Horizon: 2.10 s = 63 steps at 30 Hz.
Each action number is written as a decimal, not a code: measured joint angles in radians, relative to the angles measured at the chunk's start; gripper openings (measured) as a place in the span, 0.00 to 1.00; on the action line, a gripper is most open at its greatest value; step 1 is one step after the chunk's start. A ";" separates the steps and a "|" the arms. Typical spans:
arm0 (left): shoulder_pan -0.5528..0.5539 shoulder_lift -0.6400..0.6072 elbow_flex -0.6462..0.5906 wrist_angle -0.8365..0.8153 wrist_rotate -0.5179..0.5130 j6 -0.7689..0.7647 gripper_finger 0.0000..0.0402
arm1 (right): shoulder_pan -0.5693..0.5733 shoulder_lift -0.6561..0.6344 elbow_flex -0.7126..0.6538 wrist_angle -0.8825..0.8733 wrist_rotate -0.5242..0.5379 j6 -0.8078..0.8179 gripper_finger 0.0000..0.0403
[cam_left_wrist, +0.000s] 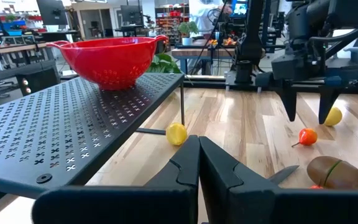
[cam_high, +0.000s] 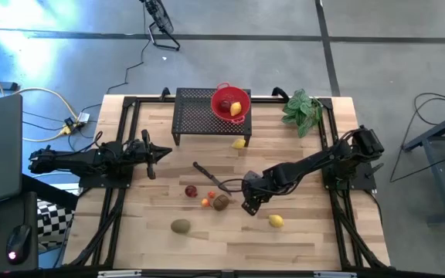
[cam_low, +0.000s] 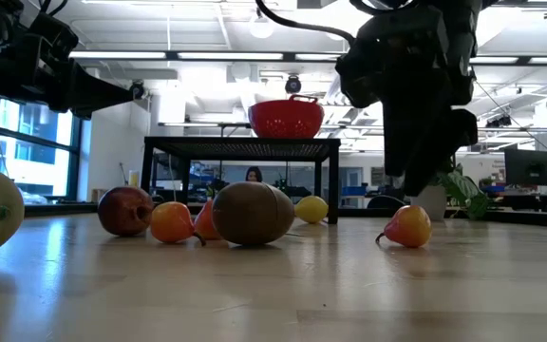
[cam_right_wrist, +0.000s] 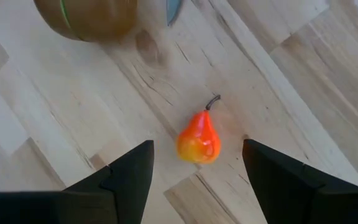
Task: Pick & Place Fruit
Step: Put the bottom right pear into the colander on the shelf
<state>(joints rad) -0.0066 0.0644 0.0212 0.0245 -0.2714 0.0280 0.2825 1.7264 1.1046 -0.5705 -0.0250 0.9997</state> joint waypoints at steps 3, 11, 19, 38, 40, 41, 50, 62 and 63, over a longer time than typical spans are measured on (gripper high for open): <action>0.000 0.000 0.000 0.000 0.000 0.000 0.00 | 0.000 0.000 0.000 -0.001 0.015 0.000 0.60; 0.000 0.000 0.000 0.000 0.000 -0.006 0.00 | 0.008 0.000 0.000 -0.001 0.029 -0.001 0.60; 0.000 0.000 0.000 0.000 0.000 -0.006 0.00 | 0.039 0.000 -0.012 0.012 0.058 -0.001 0.60; 0.000 0.000 0.000 0.000 0.000 -0.007 0.00 | 0.040 0.001 -0.055 0.096 0.080 0.002 0.60; 0.000 0.000 0.000 0.000 0.000 -0.007 0.00 | 0.040 0.006 -0.055 0.097 0.092 0.000 0.60; 0.000 0.000 0.000 0.000 0.000 -0.007 0.00 | 0.040 0.013 -0.055 0.099 0.097 0.001 0.60; 0.000 0.000 0.000 0.000 0.000 -0.007 0.00 | 0.053 0.096 -0.055 0.137 0.052 0.002 0.60; 0.000 0.000 0.000 0.000 0.000 -0.007 0.00 | 0.053 0.097 -0.055 0.134 0.053 -0.009 0.46; 0.000 0.000 0.000 0.000 0.000 -0.007 0.00 | 0.053 0.097 -0.055 0.134 0.053 -0.009 0.44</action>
<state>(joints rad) -0.0065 0.0647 0.0212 0.0242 -0.2710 0.0212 0.3359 1.8233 1.0496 -0.4364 0.0284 0.9905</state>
